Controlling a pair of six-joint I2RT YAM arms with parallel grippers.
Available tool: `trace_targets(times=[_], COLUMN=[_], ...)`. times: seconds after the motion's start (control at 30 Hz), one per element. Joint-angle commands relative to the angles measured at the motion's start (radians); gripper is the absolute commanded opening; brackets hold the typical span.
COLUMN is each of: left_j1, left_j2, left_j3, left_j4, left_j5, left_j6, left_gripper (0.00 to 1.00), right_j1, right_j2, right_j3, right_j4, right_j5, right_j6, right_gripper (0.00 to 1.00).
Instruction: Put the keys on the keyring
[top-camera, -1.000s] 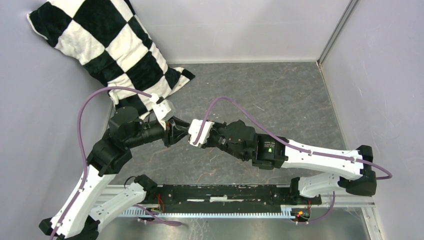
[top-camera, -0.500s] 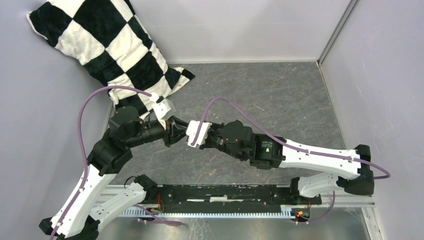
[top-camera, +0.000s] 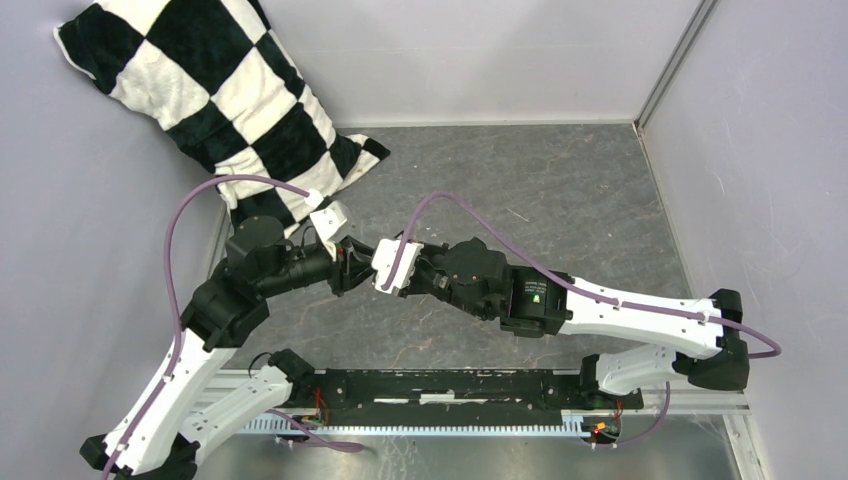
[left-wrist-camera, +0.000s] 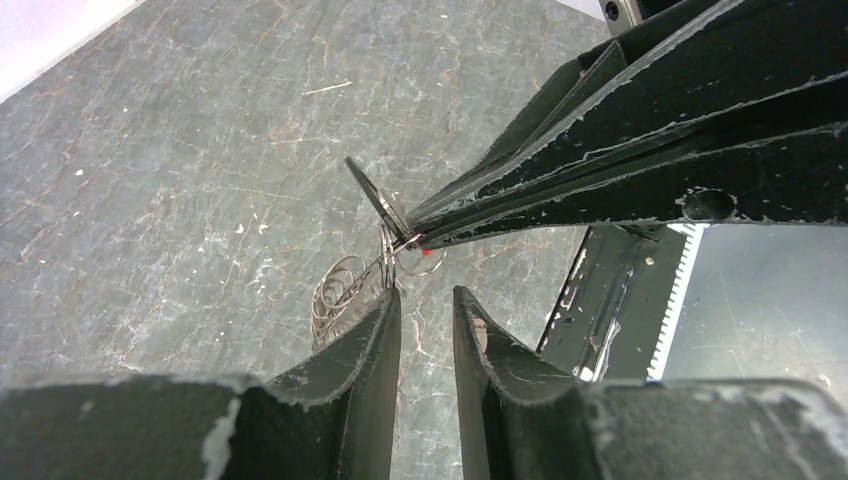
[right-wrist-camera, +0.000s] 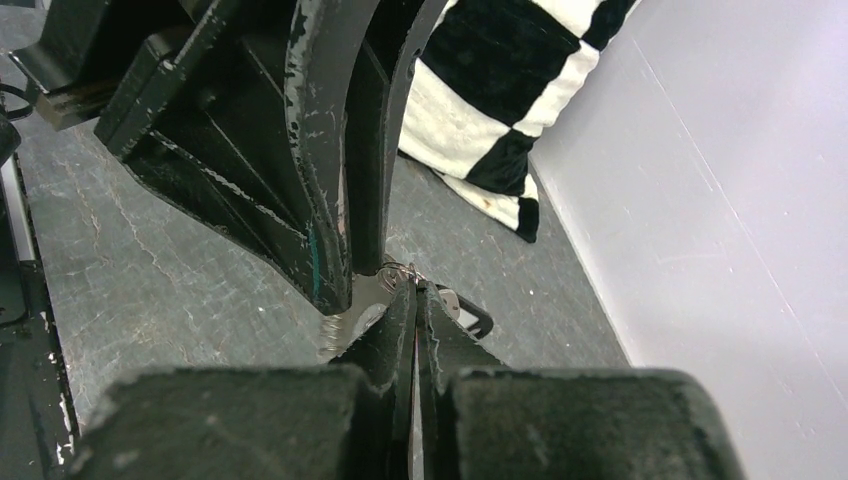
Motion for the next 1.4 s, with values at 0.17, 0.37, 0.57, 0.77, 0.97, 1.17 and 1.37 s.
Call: trace_targets(times=[0.17, 0.37, 0.57, 0.77, 0.97, 1.17, 1.37], left_j1=[-0.002, -0.001, -0.001, -0.001, -0.002, -0.001, -0.002], left_j2=[-0.001, -0.012, -0.021, -0.021, -0.03, -0.035, -0.03], left_j3=[0.003, -0.002, 0.003, 0.002, 0.016, 0.039, 0.064], left_j4=[0.042, 0.041, 0.02, 0.015, -0.021, -0.097, -0.125], left_j5=[-0.022, -0.051, -0.076, -0.075, -0.065, 0.03, 0.022], left_j6=[-0.024, -0.011, 0.014, 0.053, 0.105, 0.22, 0.279], left_gripper=[0.31, 0.31, 0.42, 0.43, 0.44, 0.42, 0.41], right_j1=[0.001, 0.001, 0.001, 0.0, 0.0, 0.0, 0.001], right_j2=[0.0, -0.001, -0.001, -0.001, -0.008, -0.007, -0.009], right_j3=[0.047, 0.048, 0.043, 0.043, 0.034, 0.035, 0.038], right_j4=[0.042, 0.038, 0.037, 0.041, 0.04, 0.036, 0.029], right_j5=[-0.026, -0.033, -0.029, -0.034, -0.029, -0.033, -0.038], right_j6=[0.002, 0.004, 0.004, 0.004, 0.001, -0.002, -0.002], right_gripper=[0.01, 0.01, 0.01, 0.01, 0.01, 0.0, 0.01])
